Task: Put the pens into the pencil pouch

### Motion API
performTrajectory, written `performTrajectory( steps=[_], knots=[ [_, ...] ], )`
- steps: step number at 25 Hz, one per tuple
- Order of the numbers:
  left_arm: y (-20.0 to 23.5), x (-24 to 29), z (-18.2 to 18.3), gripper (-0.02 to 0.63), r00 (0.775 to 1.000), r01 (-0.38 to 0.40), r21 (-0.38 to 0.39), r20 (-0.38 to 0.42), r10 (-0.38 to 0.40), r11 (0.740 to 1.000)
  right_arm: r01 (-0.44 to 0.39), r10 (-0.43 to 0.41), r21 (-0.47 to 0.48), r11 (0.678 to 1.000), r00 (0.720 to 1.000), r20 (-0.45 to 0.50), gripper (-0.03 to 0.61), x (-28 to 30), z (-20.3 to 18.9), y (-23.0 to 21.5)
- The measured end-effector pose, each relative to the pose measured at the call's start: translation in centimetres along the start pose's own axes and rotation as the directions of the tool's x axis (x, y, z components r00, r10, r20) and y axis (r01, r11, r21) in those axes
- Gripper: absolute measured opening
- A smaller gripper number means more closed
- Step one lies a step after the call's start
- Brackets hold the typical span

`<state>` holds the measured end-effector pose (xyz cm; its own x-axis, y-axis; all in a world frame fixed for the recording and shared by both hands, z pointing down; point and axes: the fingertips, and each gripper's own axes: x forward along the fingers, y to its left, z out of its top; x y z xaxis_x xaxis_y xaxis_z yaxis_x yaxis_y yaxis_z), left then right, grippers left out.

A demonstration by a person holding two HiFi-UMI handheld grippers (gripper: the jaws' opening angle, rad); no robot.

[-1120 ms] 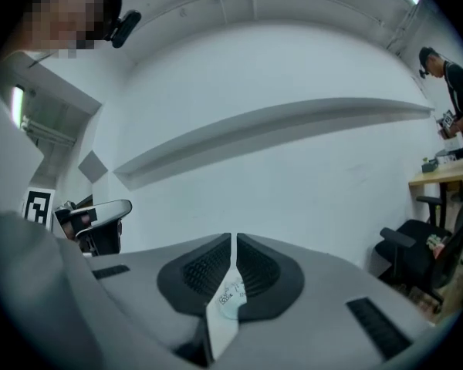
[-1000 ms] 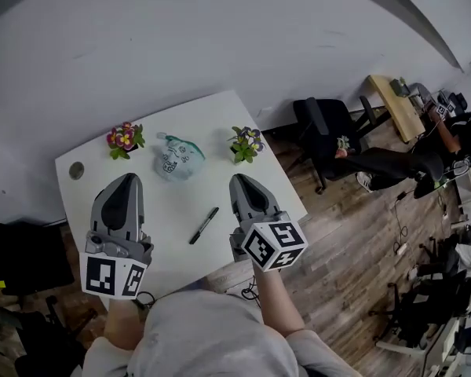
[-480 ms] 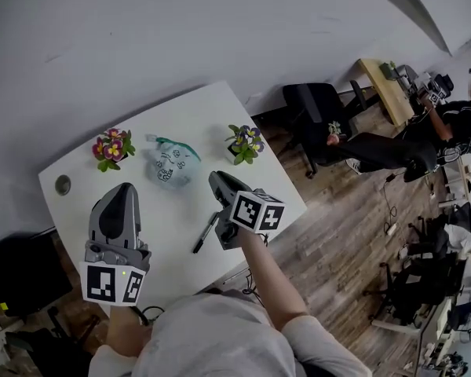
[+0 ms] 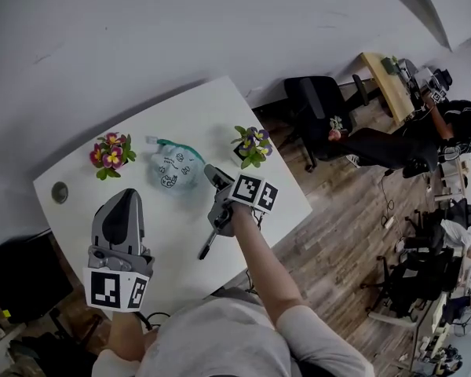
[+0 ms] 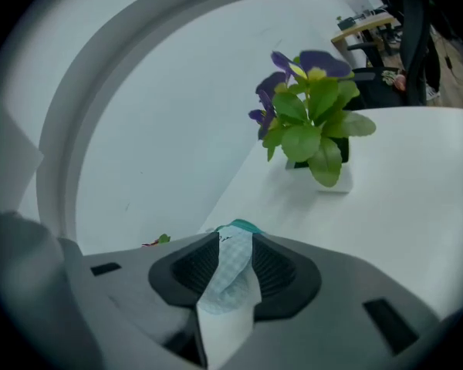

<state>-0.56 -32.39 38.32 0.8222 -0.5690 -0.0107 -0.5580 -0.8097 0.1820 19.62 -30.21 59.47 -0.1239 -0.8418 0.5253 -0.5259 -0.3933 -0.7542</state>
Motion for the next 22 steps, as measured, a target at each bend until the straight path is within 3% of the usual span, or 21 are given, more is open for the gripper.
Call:
performTrajectory(
  steps=[7,15,18,20,22],
  knots=[
    [1.3,1.0,-1.2,0.026,1.000,0.003,-0.018,-0.024,-0.003,1.000,-0.005,0.013,0.198,0.980,0.999,-0.043,0.157,2.9,-1.0,-1.7],
    [2.4,1.5,-2.2,0.025,0.999,-0.009,-0.031,-0.040,0.008,0.999,-0.018,0.036,0.259,0.966,0.997,-0.064,0.166,5.4,-1.2,-1.8],
    [2.8,1.5,-2.3,0.025,0.999,-0.018,-0.032,-0.044,0.016,0.999,-0.023,0.038,0.198,0.980,0.997,-0.072,0.143,6.1,-0.9,-1.3],
    [3.2,1.5,-2.4,0.025,0.999,-0.025,-0.032,-0.044,0.023,0.999,-0.014,0.020,0.086,0.996,0.997,-0.069,0.067,6.3,-0.7,-0.8],
    [3.5,1.4,-2.5,0.026,0.999,-0.031,-0.033,-0.044,0.029,0.999,-0.015,0.012,-0.057,0.998,0.998,-0.054,0.046,6.1,-0.5,0.1]
  ],
)
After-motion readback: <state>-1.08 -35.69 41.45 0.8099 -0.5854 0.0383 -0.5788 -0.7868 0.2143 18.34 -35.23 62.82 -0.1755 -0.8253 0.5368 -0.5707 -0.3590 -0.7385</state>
